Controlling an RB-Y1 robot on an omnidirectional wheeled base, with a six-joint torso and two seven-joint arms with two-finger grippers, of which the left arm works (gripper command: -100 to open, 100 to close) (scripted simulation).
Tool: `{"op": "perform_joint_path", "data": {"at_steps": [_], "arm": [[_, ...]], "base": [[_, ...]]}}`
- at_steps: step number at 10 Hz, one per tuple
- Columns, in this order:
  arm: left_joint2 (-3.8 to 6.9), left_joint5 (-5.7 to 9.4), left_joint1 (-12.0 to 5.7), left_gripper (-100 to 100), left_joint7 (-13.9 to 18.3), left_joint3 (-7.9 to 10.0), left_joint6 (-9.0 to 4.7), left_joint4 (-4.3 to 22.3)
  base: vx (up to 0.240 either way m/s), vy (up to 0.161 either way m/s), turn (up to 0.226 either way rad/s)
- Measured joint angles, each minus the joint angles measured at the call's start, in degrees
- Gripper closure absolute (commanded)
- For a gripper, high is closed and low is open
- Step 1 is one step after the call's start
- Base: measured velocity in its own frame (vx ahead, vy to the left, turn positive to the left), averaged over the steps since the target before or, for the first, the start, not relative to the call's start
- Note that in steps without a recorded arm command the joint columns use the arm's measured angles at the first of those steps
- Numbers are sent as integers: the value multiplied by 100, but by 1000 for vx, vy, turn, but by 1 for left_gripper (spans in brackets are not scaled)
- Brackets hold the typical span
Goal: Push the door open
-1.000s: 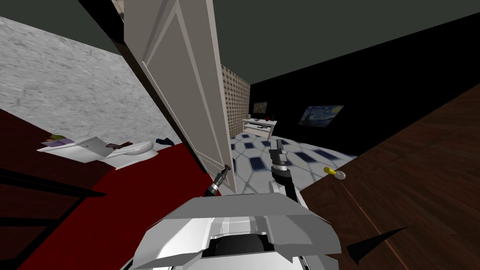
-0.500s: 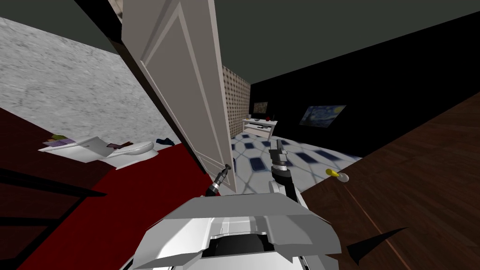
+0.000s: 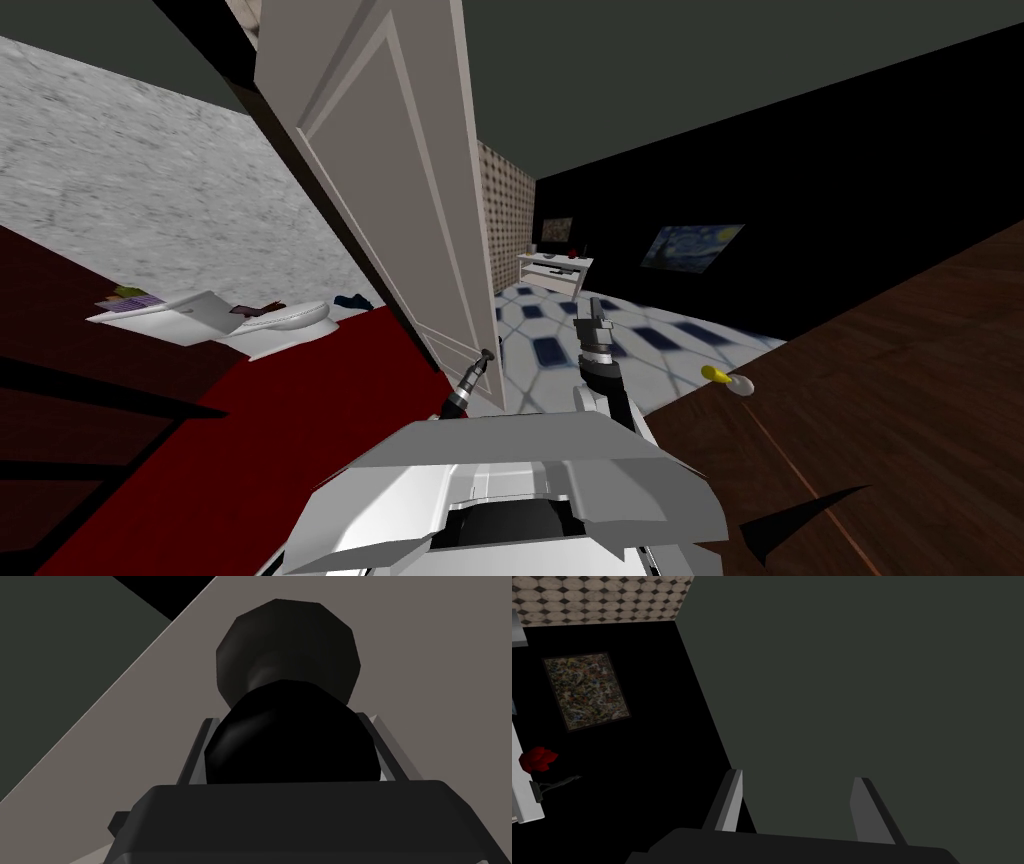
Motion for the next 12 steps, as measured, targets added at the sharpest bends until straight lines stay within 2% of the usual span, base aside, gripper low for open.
{"op": "perform_joint_path", "data": {"at_steps": [3, 6, 7, 12], "arm": [[-33, 163, -44, 100, 393, -54, 41, 8], [-72, 354, -165, 100, 786, -113, -3, 182], [-87, 460, -212, 100, 950, -150, 5, 236], [-136, 753, -333, 100, 1601, -249, 41, 336]], "base": [[29, -11, 14], [34, -19, 18], [34, -18, 11], [31, -15, 14]]}}
